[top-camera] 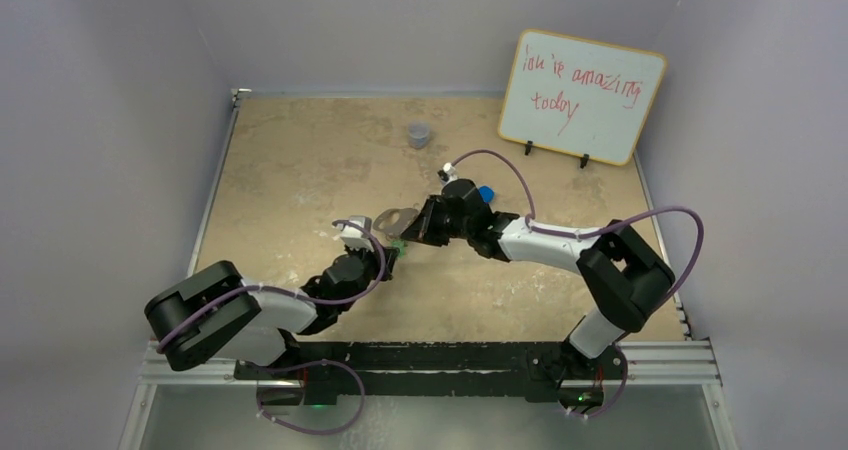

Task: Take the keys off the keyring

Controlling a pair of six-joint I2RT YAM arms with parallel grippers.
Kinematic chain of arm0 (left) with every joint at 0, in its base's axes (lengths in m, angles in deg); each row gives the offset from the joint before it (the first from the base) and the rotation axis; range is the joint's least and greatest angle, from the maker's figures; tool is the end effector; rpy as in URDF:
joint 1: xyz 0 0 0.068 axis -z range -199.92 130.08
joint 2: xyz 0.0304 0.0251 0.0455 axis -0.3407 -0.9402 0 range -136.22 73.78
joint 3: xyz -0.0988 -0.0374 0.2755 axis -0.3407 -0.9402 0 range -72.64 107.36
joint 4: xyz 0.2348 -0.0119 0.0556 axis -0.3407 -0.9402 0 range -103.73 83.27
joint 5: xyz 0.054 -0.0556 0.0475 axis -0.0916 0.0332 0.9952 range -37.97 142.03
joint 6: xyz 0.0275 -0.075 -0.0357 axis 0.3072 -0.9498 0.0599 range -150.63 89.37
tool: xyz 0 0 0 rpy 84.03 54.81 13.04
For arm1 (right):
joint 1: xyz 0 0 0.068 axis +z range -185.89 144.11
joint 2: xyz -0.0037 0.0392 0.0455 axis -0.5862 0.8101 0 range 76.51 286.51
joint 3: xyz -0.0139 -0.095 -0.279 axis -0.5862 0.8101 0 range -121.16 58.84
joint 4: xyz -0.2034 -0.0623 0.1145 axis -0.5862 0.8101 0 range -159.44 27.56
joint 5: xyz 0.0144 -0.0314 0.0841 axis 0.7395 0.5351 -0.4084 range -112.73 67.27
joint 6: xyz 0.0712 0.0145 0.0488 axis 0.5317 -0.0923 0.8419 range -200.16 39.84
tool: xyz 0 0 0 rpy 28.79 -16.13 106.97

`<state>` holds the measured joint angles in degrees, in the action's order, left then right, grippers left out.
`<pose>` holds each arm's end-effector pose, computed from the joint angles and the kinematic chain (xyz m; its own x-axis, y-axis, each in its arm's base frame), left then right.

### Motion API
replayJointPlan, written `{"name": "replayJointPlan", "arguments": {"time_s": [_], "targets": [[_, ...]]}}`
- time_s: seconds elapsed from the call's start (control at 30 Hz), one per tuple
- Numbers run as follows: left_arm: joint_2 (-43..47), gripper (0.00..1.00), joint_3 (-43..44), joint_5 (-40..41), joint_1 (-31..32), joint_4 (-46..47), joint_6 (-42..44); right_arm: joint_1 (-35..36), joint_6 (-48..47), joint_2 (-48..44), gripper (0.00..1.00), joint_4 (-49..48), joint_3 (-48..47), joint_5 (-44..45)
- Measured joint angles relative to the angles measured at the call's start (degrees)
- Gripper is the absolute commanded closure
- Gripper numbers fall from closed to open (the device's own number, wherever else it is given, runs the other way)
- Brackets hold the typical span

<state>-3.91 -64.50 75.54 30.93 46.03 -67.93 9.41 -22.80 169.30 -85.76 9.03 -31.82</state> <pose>0.1706 -0.1605 0.1633 -0.4299 -0.3521 -0.8314 0.2632 0.8319 -0.4885 0.2538 0.2739 0.2239 -0.8449 0.3284 -0.4222 -0.1662 0.5892 0.7907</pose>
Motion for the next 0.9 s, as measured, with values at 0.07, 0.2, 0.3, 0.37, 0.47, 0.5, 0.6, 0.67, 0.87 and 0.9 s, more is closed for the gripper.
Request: {"name": "replayJointPlan", "arguments": {"time_s": [0.07,0.2,0.3,0.37,0.47,0.5,0.6,0.67,0.87,0.9], "targets": [[0.48,1.00,0.00,0.35,0.11,-0.22,-0.24,-0.57,-0.46,-0.37,1.00,0.22,0.00,-1.40],[0.70,1.00,0.33,0.70,0.31,-0.70,0.35,-1.70,-1.55,-0.59,1.00,0.20,0.13,-4.79],[0.83,1.00,1.22,0.92,0.35,-1.70,2.05,-3.19,-2.58,-0.61,1.00,-0.13,0.52,-8.70],[1.38,1.00,1.77,1.01,0.48,-2.60,3.96,-4.04,-3.41,-0.57,1.00,-0.15,0.55,-10.80],[2.86,1.00,2.34,1.49,0.63,-4.57,7.39,-4.83,-5.46,-0.15,1.00,-0.17,0.52,-14.23],[3.48,1.00,2.45,1.70,0.68,-5.35,8.79,-4.94,-6.19,0.20,1.00,-0.17,0.52,-15.19],[5.11,1.00,2.60,1.88,0.68,-7.74,13.16,-5.14,-8.70,1.36,1.00,0.13,0.09,-17.88],[5.81,1.00,2.64,1.90,0.72,-8.59,15.93,-5.20,-10.67,1.86,1.00,1.05,-0.70,-18.99],[4.90,1.00,3.02,1.20,0.52,-8.66,22.86,-5.22,-19.17,4.85,1.00,6.78,-6.71,-21.07],[4.52,1.00,3.13,1.01,0.44,-8.66,23.54,-5.25,-20.61,5.81,1.00,7.80,-7.89,-21.53]]}}
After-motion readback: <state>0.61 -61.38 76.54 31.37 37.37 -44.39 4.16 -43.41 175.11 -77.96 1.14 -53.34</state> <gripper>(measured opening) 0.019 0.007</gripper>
